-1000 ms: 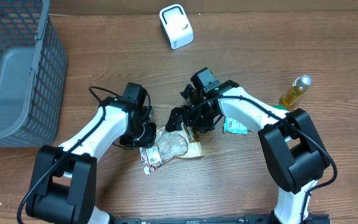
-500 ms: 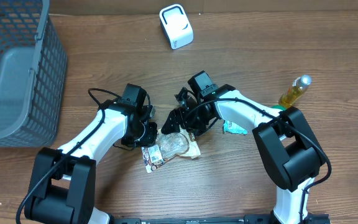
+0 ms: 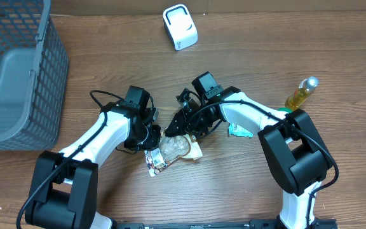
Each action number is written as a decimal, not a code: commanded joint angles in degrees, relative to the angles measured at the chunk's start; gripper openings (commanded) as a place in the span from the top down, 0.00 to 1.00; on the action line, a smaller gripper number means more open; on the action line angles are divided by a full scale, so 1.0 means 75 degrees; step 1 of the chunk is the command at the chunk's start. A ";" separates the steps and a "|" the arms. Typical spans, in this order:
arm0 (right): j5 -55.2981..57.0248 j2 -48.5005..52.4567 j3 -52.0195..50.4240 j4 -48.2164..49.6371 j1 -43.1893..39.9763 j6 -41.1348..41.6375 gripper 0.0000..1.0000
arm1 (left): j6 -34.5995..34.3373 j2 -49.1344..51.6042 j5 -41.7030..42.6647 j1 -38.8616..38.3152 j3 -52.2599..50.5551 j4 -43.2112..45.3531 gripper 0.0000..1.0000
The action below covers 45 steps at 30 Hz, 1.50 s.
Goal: Scan the item barcode
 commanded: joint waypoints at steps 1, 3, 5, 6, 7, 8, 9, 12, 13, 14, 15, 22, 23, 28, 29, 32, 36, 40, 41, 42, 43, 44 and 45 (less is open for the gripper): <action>-0.0181 0.0058 -0.0055 0.0047 0.0087 -0.0023 0.67 | -0.0079 0.0402 -0.0507 -0.0015 -0.0367 0.0166 0.90; -0.0181 0.0058 -0.0055 0.0047 0.0090 -0.0026 0.69 | -0.0079 0.0402 -0.0507 -0.0015 -0.0367 0.0178 0.90; -0.0181 0.0058 -0.0055 0.0047 0.0090 -0.0082 0.68 | -0.0079 0.0402 -0.0504 -0.0015 -0.0367 0.0216 0.90; -0.0184 0.0058 -0.0055 0.0044 0.0090 -0.0108 0.69 | -0.0079 0.0402 -0.0504 -0.0015 -0.0367 0.0245 0.90; -0.0184 0.0058 -0.0055 0.0047 0.0090 -0.0149 0.69 | -0.0079 0.0402 -0.0504 -0.0015 -0.0367 0.0265 0.91; -0.0184 0.0058 -0.0055 0.0044 0.0090 -0.0230 0.72 | -0.0079 0.0402 -0.0504 -0.0015 -0.0367 0.0294 0.90; -0.0181 0.0058 -0.0055 0.0041 0.0090 -0.0248 0.73 | -0.0079 0.0402 -0.0504 -0.0015 -0.0367 0.0315 0.90; -0.0184 0.0058 -0.0055 0.0035 0.0087 -0.0248 0.73 | -0.0079 0.0402 -0.0504 -0.0015 -0.0367 0.0341 0.89; -0.0187 0.0058 -0.0055 0.0032 0.0087 -0.0245 0.74 | -0.0079 0.0402 -0.0504 -0.0015 -0.0367 0.0341 0.89; -0.0184 0.0058 -0.0055 0.0020 0.0087 -0.0245 0.74 | -0.0079 0.0402 -0.0504 -0.0015 -0.0367 0.0341 0.89; -0.0184 0.0058 -0.0055 0.0015 0.0087 -0.0245 0.73 | -0.0079 0.0402 -0.0504 -0.0015 -0.0367 0.0341 0.89; -0.0181 0.0058 -0.0055 -0.0020 0.0087 -0.0280 0.80 | -0.0079 0.0402 -0.0504 -0.0015 -0.0367 0.0458 0.88; -0.0181 0.0058 -0.0055 -0.0020 0.0090 -0.0280 0.82 | -0.0079 0.0402 -0.0504 -0.0015 -0.0367 0.0472 0.87; -0.0184 0.0058 -0.0055 -0.0047 0.0090 -0.0315 0.84 | -0.0082 0.0402 -0.0501 -0.0015 -0.0367 0.0481 0.87; -0.0184 0.0058 -0.0055 -0.0050 0.0090 -0.0399 0.85 | -0.0082 0.0402 -0.0501 -0.0015 -0.0367 0.0481 0.87; -0.0181 0.0058 -0.0055 -0.0073 0.0087 -0.0481 0.85 | -0.0082 0.0402 -0.0501 -0.0015 -0.0367 0.0481 0.87; -0.0181 0.0058 -0.0055 -0.0070 0.0087 -0.0481 0.96 | -0.0082 0.0402 -0.0498 -0.0015 -0.0367 0.0478 0.87; -0.0102 0.0058 -0.0055 -0.0073 0.0087 -0.0478 0.96 | -0.0082 0.0393 -0.0498 -0.0012 -0.0315 0.0423 0.90; -0.0035 0.0058 -0.0055 -0.0073 0.0087 -0.0478 0.96 | -0.0082 0.0391 -0.0501 0.0009 -0.0233 0.0309 0.92; 0.0017 0.0058 -0.0055 -0.0076 0.0087 -0.0475 0.96 | -0.0079 0.0391 -0.0501 0.0032 -0.0102 0.0154 0.93; 0.0020 0.0058 -0.0055 -0.0073 0.0087 -0.0478 0.96 | -0.0079 0.0391 -0.0504 0.0058 0.0050 -0.0015 0.94; 0.0017 0.0058 -0.0055 -0.0073 0.0087 -0.0478 0.96 | -0.0073 0.0391 -0.0510 0.0102 0.0289 -0.0254 0.94; 0.0020 0.0058 -0.0055 -0.0073 0.0087 -0.0478 0.96 | -0.0070 0.0388 -0.0571 0.0154 0.0580 -0.0516 0.94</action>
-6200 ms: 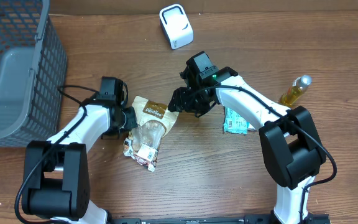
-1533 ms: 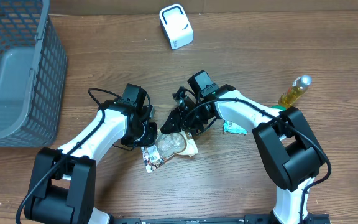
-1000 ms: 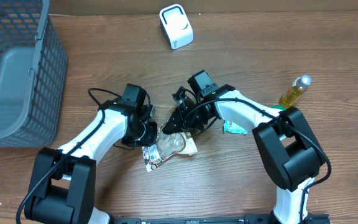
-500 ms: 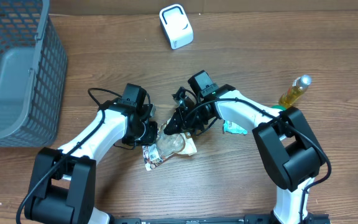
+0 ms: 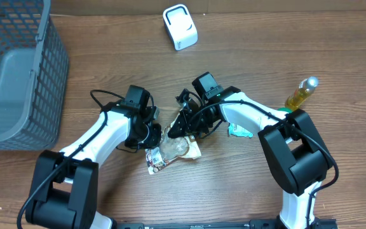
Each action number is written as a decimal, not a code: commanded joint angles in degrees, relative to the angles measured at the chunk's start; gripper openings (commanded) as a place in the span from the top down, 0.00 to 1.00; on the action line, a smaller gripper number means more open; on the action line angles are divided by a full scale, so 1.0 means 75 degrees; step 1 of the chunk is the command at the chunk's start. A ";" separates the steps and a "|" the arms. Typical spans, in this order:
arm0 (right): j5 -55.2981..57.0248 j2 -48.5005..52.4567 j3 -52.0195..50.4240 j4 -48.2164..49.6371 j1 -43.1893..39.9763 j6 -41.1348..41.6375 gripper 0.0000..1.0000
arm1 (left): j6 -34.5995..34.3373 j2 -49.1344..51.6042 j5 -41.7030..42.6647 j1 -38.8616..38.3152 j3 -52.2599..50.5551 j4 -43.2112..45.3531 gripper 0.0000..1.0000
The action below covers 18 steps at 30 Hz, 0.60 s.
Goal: Scan the item barcode
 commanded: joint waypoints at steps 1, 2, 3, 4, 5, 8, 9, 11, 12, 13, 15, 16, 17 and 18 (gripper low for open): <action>0.0000 0.0058 -0.0052 0.0023 0.0085 -0.0061 0.96 | -0.0047 0.0309 -0.0647 0.0178 0.0627 -0.0580 0.94; 0.0000 0.0058 -0.0052 0.0020 0.0085 -0.0061 0.96 | -0.0044 0.0303 -0.0973 0.0274 0.1244 -0.1035 0.94; 0.0003 0.0058 -0.0052 0.0020 0.0085 -0.0061 0.96 | -0.0047 0.0303 -0.1204 0.0338 0.1594 -0.1262 0.93; 0.0032 0.0058 -0.0052 0.0017 0.0085 -0.0061 0.96 | -0.0050 0.0303 -0.1422 0.0402 0.1958 -0.1486 0.93; 0.0114 0.0058 -0.0052 0.0009 0.0085 -0.0061 0.96 | -0.0050 0.0303 -0.1632 0.0475 0.2314 -0.1702 0.92; 0.0498 0.0058 -0.0052 -0.0131 0.0085 -0.0055 0.96 | -0.0055 0.0303 -0.2104 0.0734 0.3284 -0.2136 0.86; 0.0595 0.0058 -0.0052 -0.0189 0.0085 -0.0055 0.96 | -0.0055 0.0303 -0.2174 0.0833 0.3515 -0.2162 0.81; 0.0664 0.0058 -0.0052 -0.0262 0.0085 -0.0058 0.96 | -0.0061 0.0303 -0.2250 0.1023 0.3829 -0.2119 0.76; 0.0662 0.0058 -0.0052 -0.0268 0.0085 -0.0058 0.96 | -0.0061 0.0303 -0.2264 0.1142 0.3946 -0.2020 0.74; 0.0662 0.0058 -0.0052 -0.0268 0.0085 -0.0058 0.96 | -0.0058 0.0303 -0.2285 0.1250 0.3984 -0.1880 0.72; 0.0662 0.0058 -0.0052 -0.0265 0.0085 -0.0058 0.96 | -0.0058 0.0306 -0.2337 0.1498 0.3984 -0.1588 0.69; 0.0662 0.0058 -0.0052 -0.0268 0.0085 -0.0058 0.96 | -0.0061 0.0326 -0.2398 0.1609 0.3984 -0.1489 0.69; 0.0662 0.0058 -0.0052 -0.0268 0.0085 -0.0058 0.96 | -0.0079 0.0326 -0.2492 0.1734 0.3984 -0.1408 0.69; 0.0662 0.0058 -0.0052 -0.0268 0.0085 -0.0058 0.96 | -0.0122 0.0326 -0.2562 0.1853 0.3984 -0.1343 0.70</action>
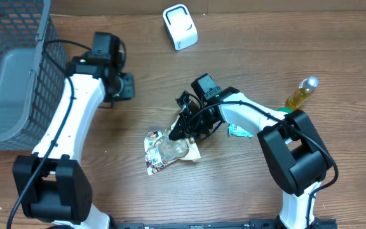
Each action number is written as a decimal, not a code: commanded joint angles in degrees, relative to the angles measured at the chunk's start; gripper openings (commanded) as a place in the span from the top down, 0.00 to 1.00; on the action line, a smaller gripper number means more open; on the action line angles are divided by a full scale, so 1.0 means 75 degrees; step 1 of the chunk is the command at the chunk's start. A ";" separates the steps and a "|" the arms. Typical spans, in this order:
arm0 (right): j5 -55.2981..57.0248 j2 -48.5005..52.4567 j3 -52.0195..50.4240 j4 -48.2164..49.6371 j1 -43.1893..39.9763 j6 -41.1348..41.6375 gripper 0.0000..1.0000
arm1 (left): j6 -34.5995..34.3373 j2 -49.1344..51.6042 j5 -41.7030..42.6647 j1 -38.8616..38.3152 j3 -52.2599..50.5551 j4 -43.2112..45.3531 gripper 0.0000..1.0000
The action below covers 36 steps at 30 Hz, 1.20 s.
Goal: Scan the item barcode
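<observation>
The item is a crinkled clear snack packet (167, 151) with printed ends, lying on the wooden table below the centre. My right gripper (175, 131) is at the packet's upper right edge and appears shut on it, though its dark fingers are hard to tell apart. My left gripper (126, 86) is far from the packet, up at the left near the basket, open and holding nothing. The white barcode scanner (180, 27) stands at the back edge of the table.
A grey mesh basket (18, 70) fills the left side. A yellow bottle (302, 92) stands at the right, and a small green packet (239, 130) lies beside the right arm.
My left gripper has let go of the packet's left side and now sits far up to the left by the basket. The packet and the right gripper have barely moved.
At first both grippers were on the packet, the left at its left end and the right at its upper right. Later they stood the same way. Now only the right gripper is on the packet, and the left arm is away by the basket.
</observation>
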 commanded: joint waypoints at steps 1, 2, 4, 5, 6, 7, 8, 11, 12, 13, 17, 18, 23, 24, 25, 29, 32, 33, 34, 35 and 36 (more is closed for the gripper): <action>0.0364 0.0058 -0.0052 -0.0017 0.0035 -0.0058 0.96 | -0.0154 -0.0035 -0.0478 0.0469 0.0146 0.0210 0.70; 0.0367 0.0058 -0.0052 -0.0017 0.0035 -0.0058 0.96 | -0.0201 -0.0035 -0.0493 0.0565 0.0146 0.0254 0.71; 0.0367 0.0058 -0.0052 -0.0017 0.0035 -0.0058 0.96 | -0.0198 -0.0035 -0.0495 0.0764 0.0143 0.0318 0.71; 0.0364 0.0058 -0.0052 -0.0015 0.0035 -0.0058 0.96 | -0.0198 -0.0035 -0.0501 0.0848 0.0143 0.0321 0.70; 0.0364 0.0058 -0.0052 -0.0015 0.0035 -0.0058 0.96 | -0.0198 -0.0035 -0.0498 0.0912 0.0143 0.0318 0.69; 0.0364 0.0058 -0.0052 -0.0015 0.0035 -0.0058 0.96 | -0.0198 -0.0035 -0.0498 0.0979 0.0143 0.0315 0.66; 0.0364 0.0058 -0.0052 -0.0015 0.0035 -0.0058 0.96 | -0.0195 -0.0035 -0.0510 0.1040 0.0140 0.0315 0.63; 0.0364 0.0058 -0.0052 -0.0017 0.0035 -0.0058 0.96 | -0.0195 -0.0035 -0.0557 0.1157 0.0137 0.0318 0.45; 0.0364 0.0058 -0.0052 -0.0017 0.0035 -0.0058 0.96 | -0.0195 -0.0035 -0.0551 0.1174 0.0137 0.0315 0.40; 0.0364 0.0058 -0.0052 -0.0017 0.0035 -0.0058 0.96 | -0.0195 -0.0035 -0.0551 0.1180 0.0137 0.0291 0.06; 0.0364 0.0058 -0.0052 -0.0015 0.0035 -0.0058 0.96 | -0.0198 -0.0035 -0.0542 0.1166 0.0137 0.0289 0.00; 0.0364 0.0058 -0.0052 -0.0017 0.0035 -0.0058 0.96 | -0.0198 -0.0035 -0.0545 0.1166 0.0137 0.0289 0.00; 0.0364 0.0058 -0.0052 -0.0017 0.0035 -0.0058 0.96 | -0.0198 -0.0035 -0.0545 0.1166 0.0137 0.0289 0.00; 0.0364 0.0058 -0.0052 -0.0015 0.0035 -0.0058 0.96 | -0.0198 -0.0035 -0.0545 0.1166 0.0137 0.0289 0.00; 0.0364 0.0058 -0.0052 -0.0015 0.0035 -0.0058 0.96 | -0.0198 -0.0035 -0.0545 0.1166 0.0137 0.0289 0.00; 0.0364 0.0058 -0.0052 -0.0015 0.0035 -0.0058 0.96 | -0.0198 -0.0035 -0.0542 0.1166 0.0137 0.0289 0.00; 0.0358 0.0058 -0.0052 -0.0020 0.0035 -0.0055 0.96 | -0.0198 -0.0035 -0.0545 0.1166 0.0137 0.0289 0.00; 0.0358 0.0058 -0.0052 -0.0023 0.0035 -0.0055 0.96 | -0.0195 -0.0035 -0.0545 0.1166 0.0137 0.0289 0.00; 0.0358 0.0058 -0.0052 -0.0032 0.0035 -0.0055 0.96 | -0.0198 -0.0035 -0.0545 0.1166 0.0137 0.0289 0.00; 0.0361 0.0058 -0.0052 -0.0044 0.0035 -0.0055 0.96 | -0.0198 -0.0035 -0.0545 0.1166 0.0137 0.0289 0.00; 0.0361 0.0058 -0.0052 -0.0044 0.0035 -0.0055 0.96 | -0.0198 -0.0035 -0.0545 0.1166 0.0137 0.0289 0.00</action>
